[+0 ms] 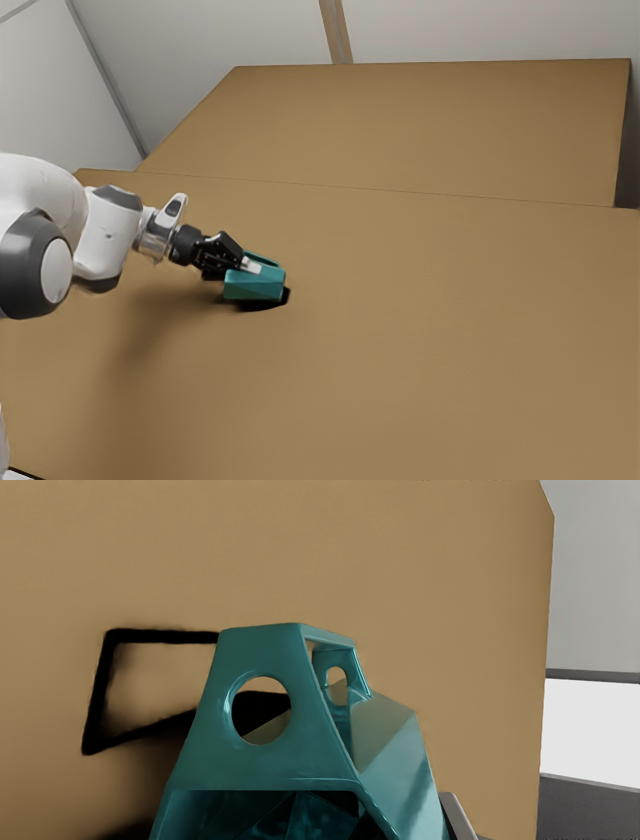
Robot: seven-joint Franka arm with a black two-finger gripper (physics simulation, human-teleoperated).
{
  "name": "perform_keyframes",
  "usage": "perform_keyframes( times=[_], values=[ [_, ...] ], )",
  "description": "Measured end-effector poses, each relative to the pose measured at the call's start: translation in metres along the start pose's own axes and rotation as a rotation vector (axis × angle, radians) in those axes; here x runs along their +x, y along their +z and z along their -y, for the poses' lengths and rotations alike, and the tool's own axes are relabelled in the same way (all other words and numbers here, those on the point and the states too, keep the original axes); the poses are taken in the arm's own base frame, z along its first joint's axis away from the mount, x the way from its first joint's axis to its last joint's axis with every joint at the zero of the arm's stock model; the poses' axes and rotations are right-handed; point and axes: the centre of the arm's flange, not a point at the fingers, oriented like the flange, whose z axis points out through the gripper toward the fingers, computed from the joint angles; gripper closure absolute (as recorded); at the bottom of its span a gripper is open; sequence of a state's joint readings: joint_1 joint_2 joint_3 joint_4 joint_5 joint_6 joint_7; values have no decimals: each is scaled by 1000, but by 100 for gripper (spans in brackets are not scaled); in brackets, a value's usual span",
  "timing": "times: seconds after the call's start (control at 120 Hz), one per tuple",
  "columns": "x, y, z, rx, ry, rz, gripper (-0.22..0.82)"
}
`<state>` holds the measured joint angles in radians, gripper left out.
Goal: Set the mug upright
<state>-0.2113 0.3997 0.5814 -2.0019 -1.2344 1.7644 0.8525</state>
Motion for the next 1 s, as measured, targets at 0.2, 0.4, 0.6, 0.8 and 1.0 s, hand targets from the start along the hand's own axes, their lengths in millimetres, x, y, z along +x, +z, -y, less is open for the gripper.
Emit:
perform_keyframes(
  times=[0.2,0.4,0.6,0.8,1.0],
  values=[
    [5,-8,-39,-15,66,-13,74],
    [-2,-30,-102,89,193,52,76],
    [-11,-22,-151,439,363,227,76],
    [-6,-4,-160,770,455,322,76],
    [0,17,-144,923,439,340,77]
  ],
)
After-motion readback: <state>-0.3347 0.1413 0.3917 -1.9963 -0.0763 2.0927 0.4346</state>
